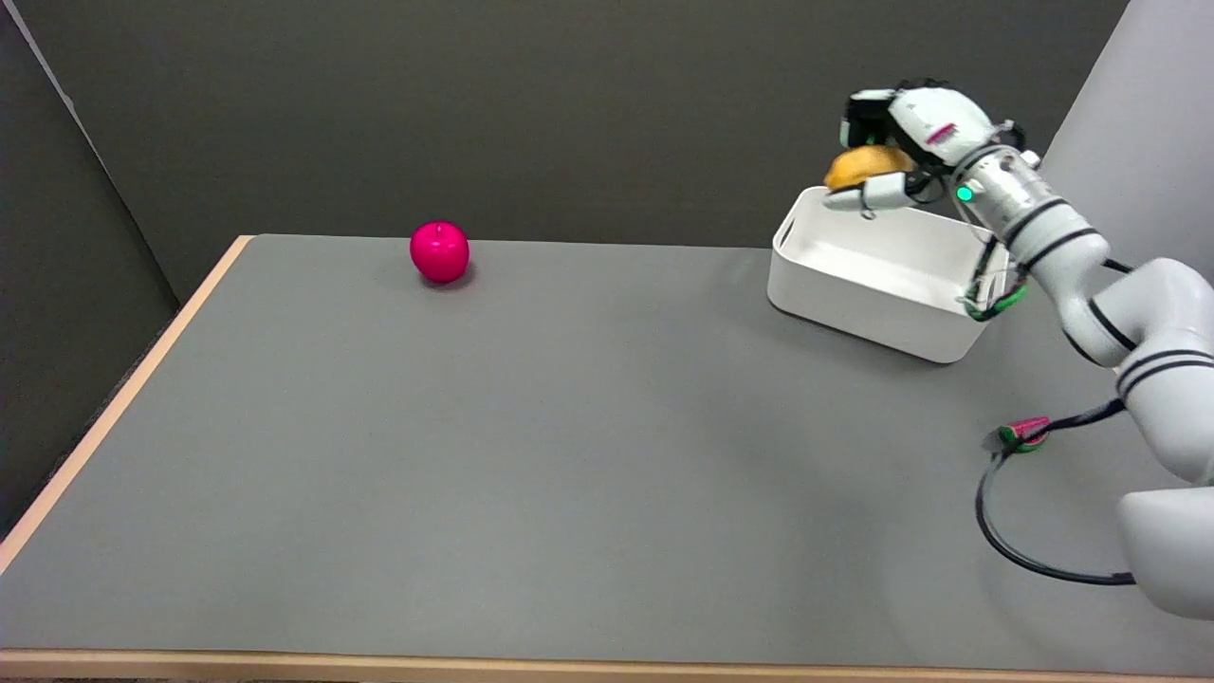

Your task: Place the lemon into the container.

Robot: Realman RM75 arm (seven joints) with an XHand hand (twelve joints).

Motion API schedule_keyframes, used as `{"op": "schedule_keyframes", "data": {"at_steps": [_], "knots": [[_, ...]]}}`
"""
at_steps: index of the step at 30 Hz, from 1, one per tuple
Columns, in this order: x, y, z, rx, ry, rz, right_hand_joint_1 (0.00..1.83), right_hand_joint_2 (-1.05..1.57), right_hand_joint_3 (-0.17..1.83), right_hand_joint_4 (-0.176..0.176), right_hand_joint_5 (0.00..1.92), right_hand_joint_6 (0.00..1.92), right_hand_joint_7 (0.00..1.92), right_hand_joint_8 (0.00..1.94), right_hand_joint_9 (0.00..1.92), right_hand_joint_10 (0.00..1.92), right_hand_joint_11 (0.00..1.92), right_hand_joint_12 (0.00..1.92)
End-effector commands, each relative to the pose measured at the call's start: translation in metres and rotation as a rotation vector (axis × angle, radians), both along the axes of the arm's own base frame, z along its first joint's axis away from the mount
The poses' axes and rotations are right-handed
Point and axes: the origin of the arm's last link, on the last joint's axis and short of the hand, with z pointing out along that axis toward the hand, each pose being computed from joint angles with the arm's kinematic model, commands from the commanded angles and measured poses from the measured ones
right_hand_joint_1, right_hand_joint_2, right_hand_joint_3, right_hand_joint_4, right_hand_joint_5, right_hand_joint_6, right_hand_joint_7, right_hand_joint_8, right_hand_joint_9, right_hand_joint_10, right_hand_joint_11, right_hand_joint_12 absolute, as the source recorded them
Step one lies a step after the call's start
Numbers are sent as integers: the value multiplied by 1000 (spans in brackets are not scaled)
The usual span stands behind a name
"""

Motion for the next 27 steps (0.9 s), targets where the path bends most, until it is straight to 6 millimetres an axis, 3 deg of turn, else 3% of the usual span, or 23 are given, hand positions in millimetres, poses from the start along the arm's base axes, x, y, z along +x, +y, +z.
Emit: {"op": "schedule_keyframes", "data": {"at_steps": [1,7,9,11,13,16,19,22,24,27], "knots": [[-57,53,81,-238,-58,-170,1321,1088,353,-104,594,1569,765,1370,732,1627,836,1919],[-60,53,66,-142,-166,-127,1320,1073,370,-97,601,1550,775,1348,740,1608,854,1898],[-59,50,65,-134,-256,-118,1036,789,865,76,362,1021,588,796,581,1167,450,1832],[-55,47,64,-129,-287,-113,773,644,956,70,184,453,242,363,231,746,213,1405],[-52,43,58,-111,-289,-107,600,569,933,74,45,292,13,49,12,316,12,1024],[-54,40,49,-83,-358,-96,564,555,928,59,27,219,-1,-1,-1,91,-1,841],[-56,38,37,-55,-417,-71,530,533,899,63,29,195,-1,-1,-1,-1,-1,730],[-57,39,19,-14,-456,-23,528,570,770,67,2,253,-1,-1,-1,-1,-1,301],[-47,41,3,59,-514,39,508,528,833,66,31,173,-1,-1,-1,-1,-1,69],[-33,44,-30,209,-668,130,490,561,871,60,40,151,-1,-1,-1,-1,-1,3]]}}
